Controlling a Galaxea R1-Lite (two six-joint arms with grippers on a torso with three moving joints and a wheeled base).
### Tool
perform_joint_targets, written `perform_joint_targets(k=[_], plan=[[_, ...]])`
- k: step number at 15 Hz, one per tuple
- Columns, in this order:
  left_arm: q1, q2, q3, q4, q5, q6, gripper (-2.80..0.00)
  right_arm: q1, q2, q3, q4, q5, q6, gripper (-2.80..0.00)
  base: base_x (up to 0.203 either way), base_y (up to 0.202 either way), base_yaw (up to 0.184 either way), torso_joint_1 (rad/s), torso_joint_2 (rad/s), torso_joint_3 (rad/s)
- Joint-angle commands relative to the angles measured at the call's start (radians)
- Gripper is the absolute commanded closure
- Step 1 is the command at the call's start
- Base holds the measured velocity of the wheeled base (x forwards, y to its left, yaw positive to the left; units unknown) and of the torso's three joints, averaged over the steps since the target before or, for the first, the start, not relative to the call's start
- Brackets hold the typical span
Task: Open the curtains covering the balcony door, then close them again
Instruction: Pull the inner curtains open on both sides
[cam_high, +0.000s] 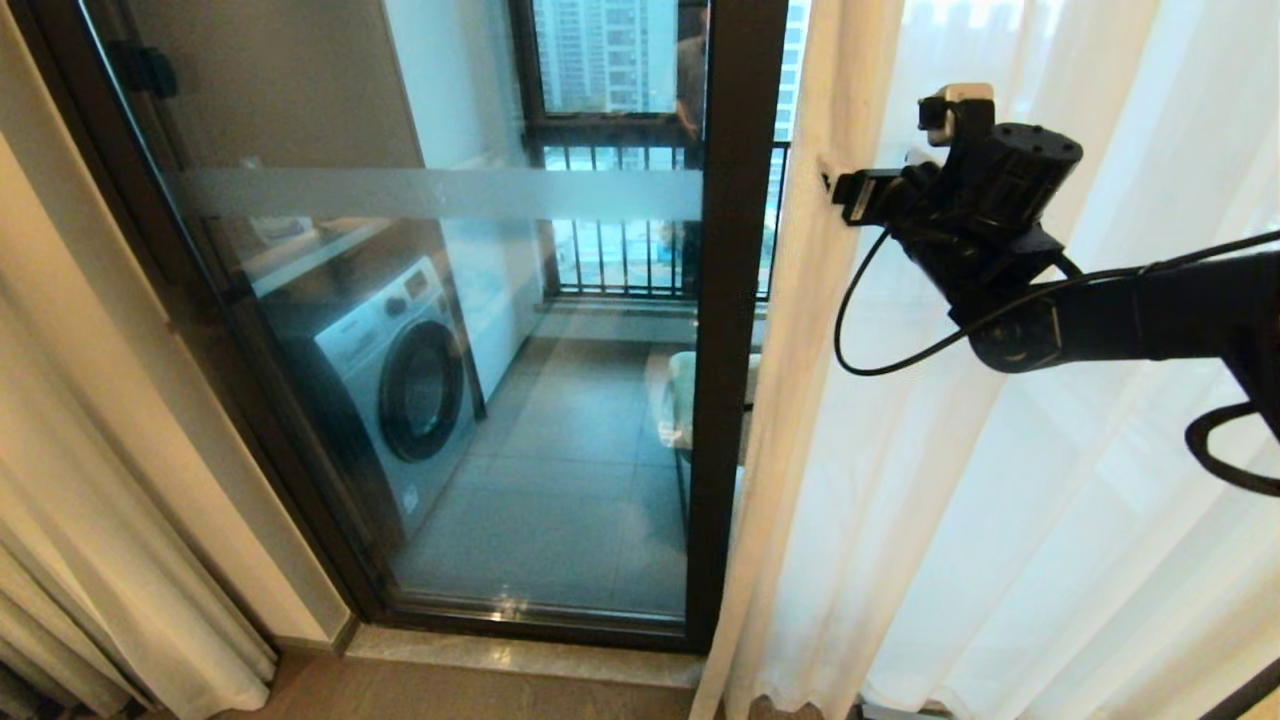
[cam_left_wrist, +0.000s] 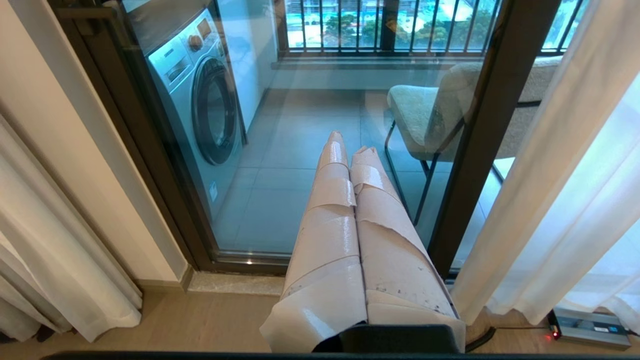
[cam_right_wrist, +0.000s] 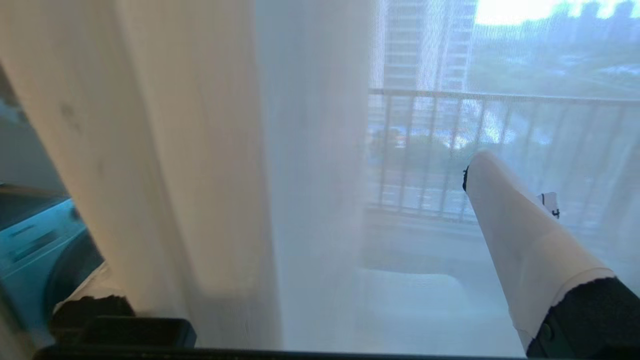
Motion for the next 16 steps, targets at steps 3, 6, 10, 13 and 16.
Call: perform_joint_targets(k=[3, 6, 10, 13, 16], plan=[[0.0, 0.0, 0.0, -0.001, 0.0, 0.001, 0.0, -0.038, 0.001, -0.003, -0.005, 0.001, 0.0, -2.8, 0.0, 0.0, 0.0, 0.0, 0.0, 0.0], [0.0, 0.0, 0.0, -0.001, 0.0, 0.001, 0.0, -0.054, 0.026, -0.011, -0.009, 0.002, 0.005, -2.8, 0.0, 0.0, 0.0, 0.0, 0.0, 0.0], [0.0, 0.0, 0.0, -0.001, 0.0, 0.001, 0.0, -0.032, 0.047, -0.013, -0.012, 0.009, 0.015, -2.8, 0.0, 0.0, 0.0, 0.0, 0.0, 0.0], [0.0, 0.0, 0.0, -0.001, 0.0, 0.0, 0.0, 0.0, 0.077, -0.077, -0.011, 0.007, 0.02, -2.8, 0.0, 0.0, 0.0, 0.0, 0.0, 0.0], [0.0, 0.0, 0.0, -0.001, 0.0, 0.001, 0.0, 0.015, 0.086, -0.085, -0.011, 0.007, 0.019, -2.8, 0.0, 0.0, 0.0, 0.0, 0.0, 0.0]])
